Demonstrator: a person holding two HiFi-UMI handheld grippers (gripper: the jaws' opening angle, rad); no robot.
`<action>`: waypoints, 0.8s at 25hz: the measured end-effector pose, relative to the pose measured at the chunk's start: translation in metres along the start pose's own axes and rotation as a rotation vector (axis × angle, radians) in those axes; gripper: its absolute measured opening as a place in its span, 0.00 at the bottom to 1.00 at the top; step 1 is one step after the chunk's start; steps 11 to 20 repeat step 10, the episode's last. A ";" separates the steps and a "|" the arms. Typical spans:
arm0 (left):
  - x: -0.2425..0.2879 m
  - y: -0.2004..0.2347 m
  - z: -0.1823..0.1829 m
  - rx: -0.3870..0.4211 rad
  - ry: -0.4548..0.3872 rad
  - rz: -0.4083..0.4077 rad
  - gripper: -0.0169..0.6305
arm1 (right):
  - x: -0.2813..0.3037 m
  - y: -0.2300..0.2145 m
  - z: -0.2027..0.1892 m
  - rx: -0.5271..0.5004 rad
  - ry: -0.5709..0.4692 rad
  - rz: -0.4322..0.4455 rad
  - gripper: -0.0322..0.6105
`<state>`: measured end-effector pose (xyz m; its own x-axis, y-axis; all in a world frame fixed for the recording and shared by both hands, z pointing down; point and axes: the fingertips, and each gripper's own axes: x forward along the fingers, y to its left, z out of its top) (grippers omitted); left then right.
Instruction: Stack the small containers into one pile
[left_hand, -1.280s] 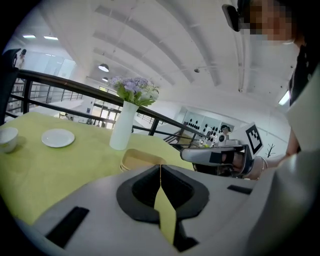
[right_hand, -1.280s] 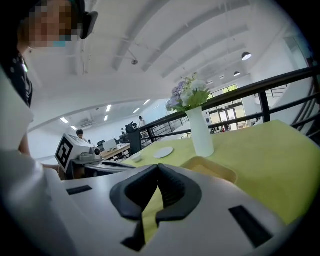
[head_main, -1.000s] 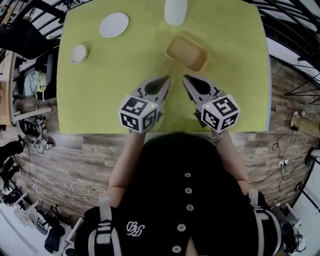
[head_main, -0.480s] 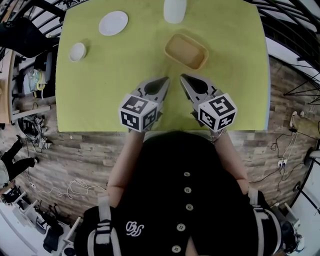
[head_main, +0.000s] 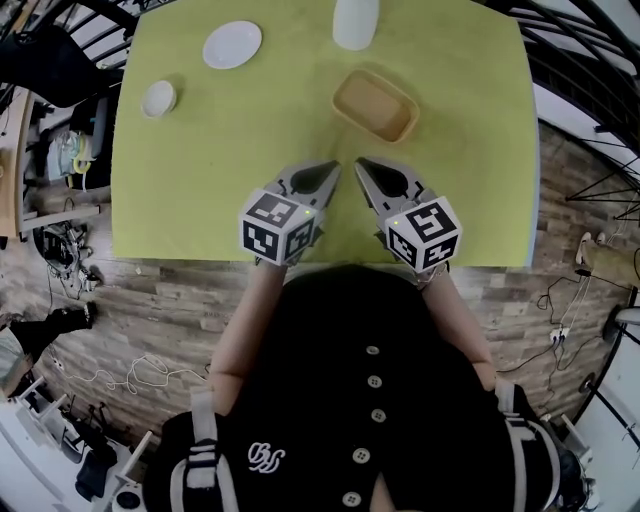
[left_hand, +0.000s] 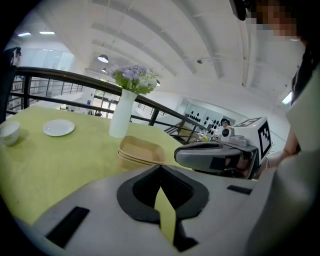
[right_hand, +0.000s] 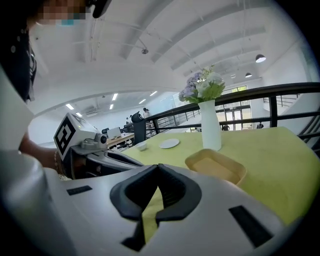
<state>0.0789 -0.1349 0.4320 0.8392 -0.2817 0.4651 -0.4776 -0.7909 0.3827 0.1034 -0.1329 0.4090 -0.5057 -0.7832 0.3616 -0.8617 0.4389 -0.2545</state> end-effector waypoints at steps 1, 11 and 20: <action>-0.001 0.001 -0.001 -0.001 0.001 0.000 0.04 | 0.001 0.002 -0.001 -0.013 -0.003 -0.003 0.07; -0.003 -0.001 -0.007 0.007 0.015 0.011 0.04 | -0.003 0.005 -0.006 -0.020 0.003 0.014 0.07; -0.003 -0.001 -0.007 0.007 0.015 0.011 0.04 | -0.003 0.005 -0.006 -0.020 0.003 0.014 0.07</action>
